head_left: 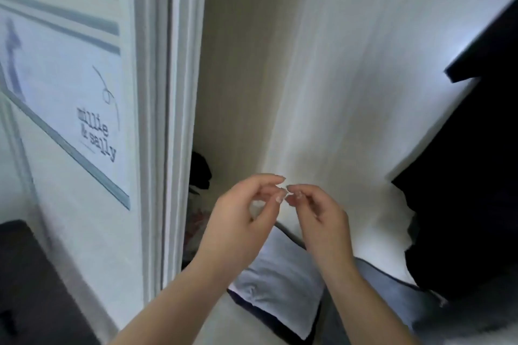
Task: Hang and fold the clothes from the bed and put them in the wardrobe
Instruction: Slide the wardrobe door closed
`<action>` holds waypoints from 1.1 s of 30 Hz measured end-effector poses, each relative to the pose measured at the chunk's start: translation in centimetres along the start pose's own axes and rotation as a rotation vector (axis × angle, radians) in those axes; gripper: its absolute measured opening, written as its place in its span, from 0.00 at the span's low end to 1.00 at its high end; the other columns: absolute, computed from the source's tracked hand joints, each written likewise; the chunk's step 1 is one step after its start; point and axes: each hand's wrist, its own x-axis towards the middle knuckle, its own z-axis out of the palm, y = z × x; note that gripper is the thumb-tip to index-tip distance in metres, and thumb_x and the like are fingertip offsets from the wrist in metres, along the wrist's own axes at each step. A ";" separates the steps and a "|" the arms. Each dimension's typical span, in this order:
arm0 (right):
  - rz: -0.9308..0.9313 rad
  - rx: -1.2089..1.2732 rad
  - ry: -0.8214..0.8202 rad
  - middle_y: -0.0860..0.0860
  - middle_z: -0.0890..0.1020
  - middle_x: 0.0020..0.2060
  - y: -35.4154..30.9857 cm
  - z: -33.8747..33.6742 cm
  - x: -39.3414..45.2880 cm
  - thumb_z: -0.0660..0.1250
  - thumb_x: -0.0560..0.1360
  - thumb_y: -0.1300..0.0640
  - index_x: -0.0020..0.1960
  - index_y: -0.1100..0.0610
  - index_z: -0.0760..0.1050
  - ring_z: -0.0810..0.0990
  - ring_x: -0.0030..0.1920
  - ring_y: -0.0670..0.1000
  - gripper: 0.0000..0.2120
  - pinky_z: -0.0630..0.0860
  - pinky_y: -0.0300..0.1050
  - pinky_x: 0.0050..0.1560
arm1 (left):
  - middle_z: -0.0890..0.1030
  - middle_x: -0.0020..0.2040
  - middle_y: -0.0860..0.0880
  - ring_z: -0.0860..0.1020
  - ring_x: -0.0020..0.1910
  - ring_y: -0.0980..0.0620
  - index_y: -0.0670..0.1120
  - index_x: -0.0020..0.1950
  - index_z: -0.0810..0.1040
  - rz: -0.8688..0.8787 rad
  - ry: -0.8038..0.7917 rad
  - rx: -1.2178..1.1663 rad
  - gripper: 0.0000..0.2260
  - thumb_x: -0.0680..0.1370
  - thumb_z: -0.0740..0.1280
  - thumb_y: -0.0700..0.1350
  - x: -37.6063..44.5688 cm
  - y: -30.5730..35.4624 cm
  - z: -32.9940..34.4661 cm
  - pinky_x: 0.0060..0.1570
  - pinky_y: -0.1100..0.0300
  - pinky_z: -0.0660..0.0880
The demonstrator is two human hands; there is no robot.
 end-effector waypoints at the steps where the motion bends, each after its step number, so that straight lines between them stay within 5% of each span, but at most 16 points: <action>1: -0.051 0.007 0.003 0.41 0.83 0.42 -1.9 0.2 0.1 0.64 0.76 0.59 0.46 0.45 0.79 0.81 0.47 0.40 0.10 0.75 0.36 0.48 | 0.82 0.45 0.60 0.81 0.49 0.59 0.57 0.52 0.78 0.055 0.010 -0.023 0.09 0.77 0.67 0.42 -0.1 1.5 -1.3 0.50 0.67 0.74; 8: -0.310 0.003 0.023 0.37 0.73 0.56 -14.5 3.0 1.0 0.64 0.74 0.52 0.57 0.36 0.69 0.73 0.61 0.38 0.15 0.70 0.43 0.66 | 0.77 0.56 0.54 0.73 0.60 0.59 0.53 0.59 0.75 0.480 0.229 0.229 0.12 0.77 0.63 0.46 0.0 6.5 -12.4 0.61 0.66 0.67; 13: -0.276 -0.141 -0.038 0.44 0.57 0.74 -22.0 5.2 2.1 0.65 0.77 0.52 0.76 0.45 0.52 0.57 0.74 0.44 0.32 0.56 0.40 0.71 | 0.56 0.78 0.51 0.54 0.76 0.56 0.54 0.76 0.57 0.259 0.229 0.450 0.31 0.76 0.65 0.57 3.0 5.9 -17.9 0.71 0.65 0.51; 17: -0.202 -0.170 0.000 0.47 0.45 0.78 -25.4 7.3 3.9 0.66 0.75 0.46 0.77 0.46 0.41 0.46 0.77 0.47 0.42 0.50 0.46 0.74 | 0.41 0.79 0.48 0.44 0.78 0.48 0.52 0.78 0.44 0.238 0.077 0.739 0.42 0.74 0.65 0.62 5.8 5.7 -19.6 0.73 0.56 0.45; 25: -0.062 -0.106 -0.041 0.51 0.52 0.77 -26.9 9.7 7.3 0.70 0.73 0.46 0.78 0.49 0.40 0.56 0.76 0.54 0.47 0.57 0.48 0.71 | 0.35 0.78 0.45 0.37 0.77 0.44 0.55 0.75 0.31 0.168 -0.192 0.997 0.42 0.78 0.61 0.61 8.6 7.1 -20.1 0.74 0.43 0.46; 33: -0.108 -0.084 -0.042 0.49 0.60 0.75 -26.1 9.8 7.6 0.70 0.74 0.49 0.78 0.48 0.46 0.61 0.74 0.51 0.42 0.61 0.48 0.71 | 0.34 0.78 0.47 0.38 0.77 0.46 0.54 0.75 0.30 0.144 -0.180 0.961 0.42 0.78 0.61 0.60 8.8 6.5 -19.3 0.75 0.45 0.48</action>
